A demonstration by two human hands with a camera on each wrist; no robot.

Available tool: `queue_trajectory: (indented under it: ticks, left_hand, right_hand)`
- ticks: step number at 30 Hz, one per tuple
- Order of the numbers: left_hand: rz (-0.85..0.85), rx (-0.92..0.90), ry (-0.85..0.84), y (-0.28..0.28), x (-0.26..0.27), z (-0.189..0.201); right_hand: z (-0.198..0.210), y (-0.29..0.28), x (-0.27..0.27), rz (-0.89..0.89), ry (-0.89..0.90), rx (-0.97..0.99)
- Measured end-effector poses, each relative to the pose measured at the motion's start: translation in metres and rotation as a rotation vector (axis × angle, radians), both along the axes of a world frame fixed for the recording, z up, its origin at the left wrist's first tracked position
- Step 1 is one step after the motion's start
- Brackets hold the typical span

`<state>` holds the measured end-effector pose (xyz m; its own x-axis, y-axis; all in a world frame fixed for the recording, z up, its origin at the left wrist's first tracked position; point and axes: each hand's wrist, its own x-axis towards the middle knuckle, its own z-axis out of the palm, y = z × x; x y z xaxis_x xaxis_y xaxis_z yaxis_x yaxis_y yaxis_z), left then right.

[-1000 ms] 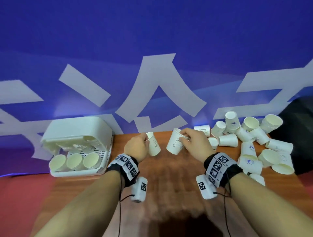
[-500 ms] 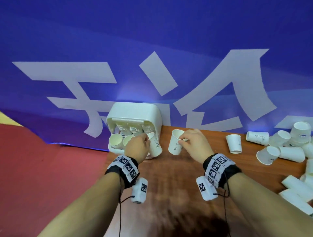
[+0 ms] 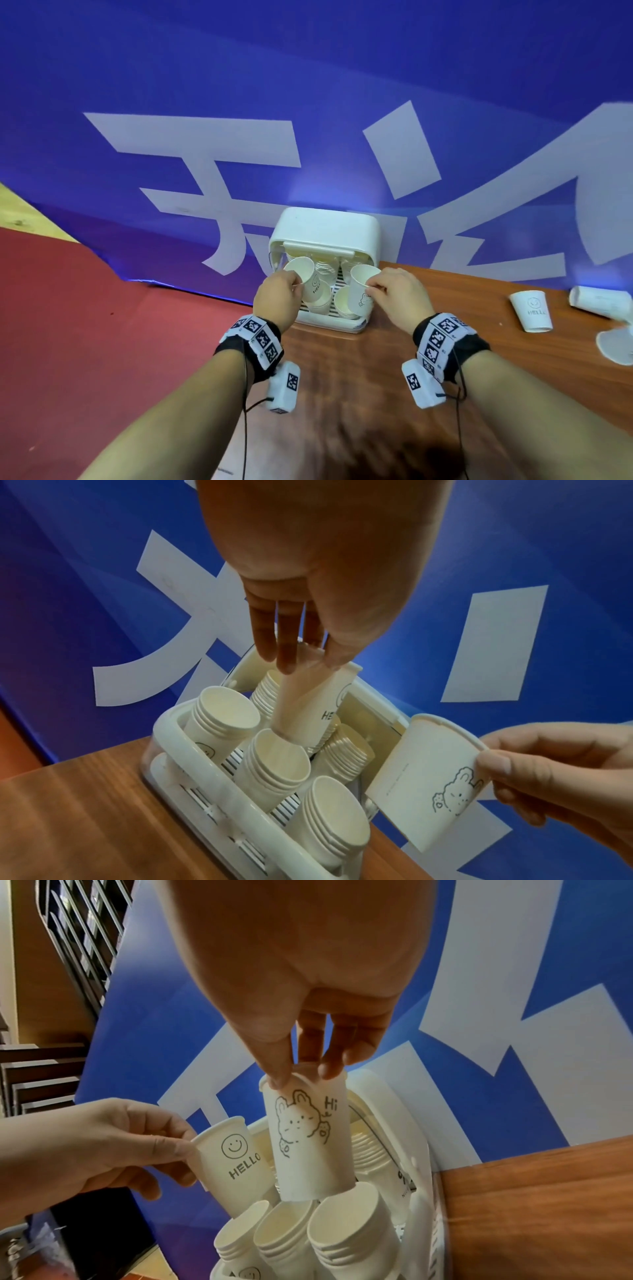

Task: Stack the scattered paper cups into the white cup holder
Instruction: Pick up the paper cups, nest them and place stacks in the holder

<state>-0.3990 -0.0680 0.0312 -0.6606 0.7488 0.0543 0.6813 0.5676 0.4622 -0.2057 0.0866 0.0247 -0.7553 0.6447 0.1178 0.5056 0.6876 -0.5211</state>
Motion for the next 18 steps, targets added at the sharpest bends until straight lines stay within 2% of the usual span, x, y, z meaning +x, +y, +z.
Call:
queue_trajectory:
  ticks: [10,18]
  left_hand:
    - [-0.137,-0.011,-0.091,0.014,-0.028,-0.043]
    - [-0.196,-0.162,-0.147,0.025,-0.037,-0.08]
  right_hand:
    - [-0.037,0.002,-0.025,0.066,0.018,0.021]
    - [-0.07,0.006,-0.035,0.094,-0.132,-0.058]
